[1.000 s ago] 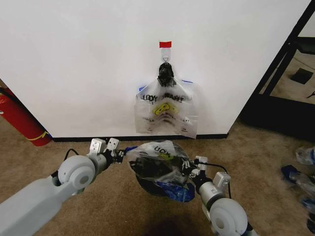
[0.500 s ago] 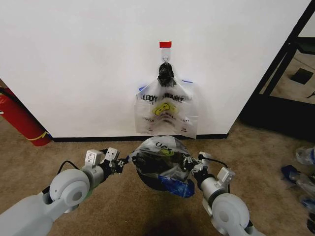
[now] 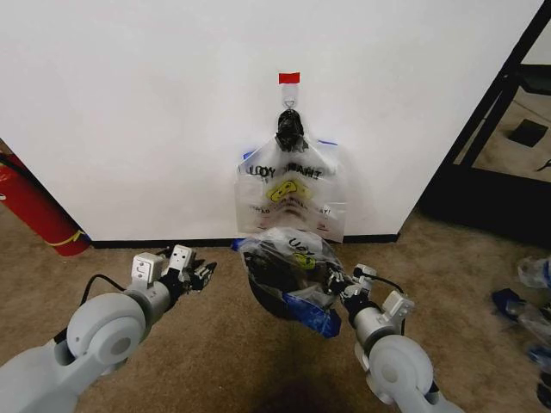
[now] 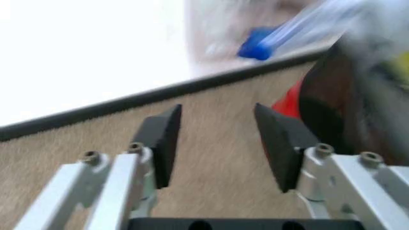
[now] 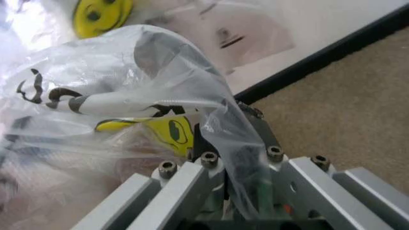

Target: Pick up the garbage bag from the wall and place it over the trash bin.

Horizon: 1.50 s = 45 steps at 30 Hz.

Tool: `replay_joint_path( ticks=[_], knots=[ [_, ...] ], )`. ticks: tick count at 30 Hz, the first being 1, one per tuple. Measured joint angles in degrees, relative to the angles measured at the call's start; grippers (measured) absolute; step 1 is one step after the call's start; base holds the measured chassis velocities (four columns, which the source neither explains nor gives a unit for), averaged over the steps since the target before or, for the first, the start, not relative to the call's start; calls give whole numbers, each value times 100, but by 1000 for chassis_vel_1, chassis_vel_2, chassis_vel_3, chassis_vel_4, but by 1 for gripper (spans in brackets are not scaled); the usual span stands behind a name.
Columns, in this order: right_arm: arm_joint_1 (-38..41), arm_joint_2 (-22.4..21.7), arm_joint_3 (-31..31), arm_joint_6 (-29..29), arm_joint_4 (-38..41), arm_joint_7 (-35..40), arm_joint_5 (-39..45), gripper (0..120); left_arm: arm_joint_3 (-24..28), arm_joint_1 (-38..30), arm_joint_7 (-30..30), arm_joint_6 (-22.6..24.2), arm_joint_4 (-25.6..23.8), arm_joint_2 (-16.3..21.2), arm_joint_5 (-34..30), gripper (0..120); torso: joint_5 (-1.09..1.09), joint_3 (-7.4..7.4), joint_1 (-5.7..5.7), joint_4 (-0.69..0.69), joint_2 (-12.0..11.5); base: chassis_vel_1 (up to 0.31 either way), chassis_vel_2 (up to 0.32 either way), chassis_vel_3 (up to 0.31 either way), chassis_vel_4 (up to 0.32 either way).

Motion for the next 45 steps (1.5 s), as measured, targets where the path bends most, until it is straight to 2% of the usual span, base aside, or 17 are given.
replay_joint_path(
  ticks=[1, 5, 7, 9, 11, 12, 15, 17, 23, 27, 30, 32, 39, 45],
  knots=[
    [0, 0, 0, 0, 0, 0, 0, 0, 0, 0, 0, 0, 0, 0, 0, 51, 0, 0, 0, 0, 0, 0, 0, 0, 0],
    [-16, 159, 25, 78, 10, 146, 35, 0, 114, 282, -309, -223, -643, -515, 35, 67, 2, -1, -1, 2, 1, 0, 0, 0, 0],
    [-14, 240, -4, 125, -39, 191, -142, 0, 345, 424, -329, -328, -955, -855, -209, 77, 1, 0, 0, 2, 0, 0, 0, 0, 0],
    [-14, 258, -44, 164, -58, 196, -371, 0, 472, 462, -353, -321, -1024, -1013, -588, 84, 2, -1, -1, 2, 0, 0, 0, 0, 0],
    [-18, 257, -59, 190, -59, 192, -487, 0, 513, 463, -363, -308, -1033, -1055, -733, 86, 1, 0, 0, 2, 0, 0, 0, 0, 0],
    [-27, 252, -76, 222, -59, 180, -644, 0, 566, 455, -369, -293, -1039, -1093, -904, 93, 0, 0, 0, 1, 0, 0, 0, 0, 0],
    [-33, 211, -139, 300, -54, 108, -1035, 0, 718, 348, -429, -245, -1040, -1131, -1341, 98, 1, 0, 0, -1, 0, 0, 0, 0, 0],
    [2, 196, -181, 310, -53, 63, -1155, 0, 796, 267, -450, -233, -1039, -1136, -1482, 97, 1, 0, 0, 3, 0, 0, 0, 0, 0],
    [16, 234, -203, 345, -55, 17, -1299, 0, 1212, -61, -419, -208, -938, -1145, -1648, 95, 1, 0, 0, 0, 0, 0, 0, 0, 0],
    [12, 304, -202, 375, -63, -22, -1361, 0, 1650, -363, -416, -179, -620, -1220, -1500, 95, 0, 0, 0, 2, 0, 0, 0, 0, 0],
    [9, 316, -202, 380, -67, -30, -1372, 0, 1730, -443, -442, -174, -548, -1254, -1468, 95, 0, 0, 0, 1, 0, 0, 0, 0, 0],
    [-17, 354, -200, 392, -94, -72, -1408, 0, 2022, -945, -590, -137, -131, -1422, -1412, 91, 0, 0, 0, 0, 0, 0, 0, 0, 0],
    [32, 359, -198, 392, -125, -77, -1384, 0, 2263, -1146, -627, -57, 87, -1404, -1403, 89, 1, 0, 0, 1, 0, 0, 0, 0, 0],
    [34, 362, -202, 389, -131, -72, -1359, 0, 2386, -1182, -704, -30, 247, -1446, -1402, 73, 1, 0, 0, 1, -1, 0, 0, 0, 0]
  ],
)
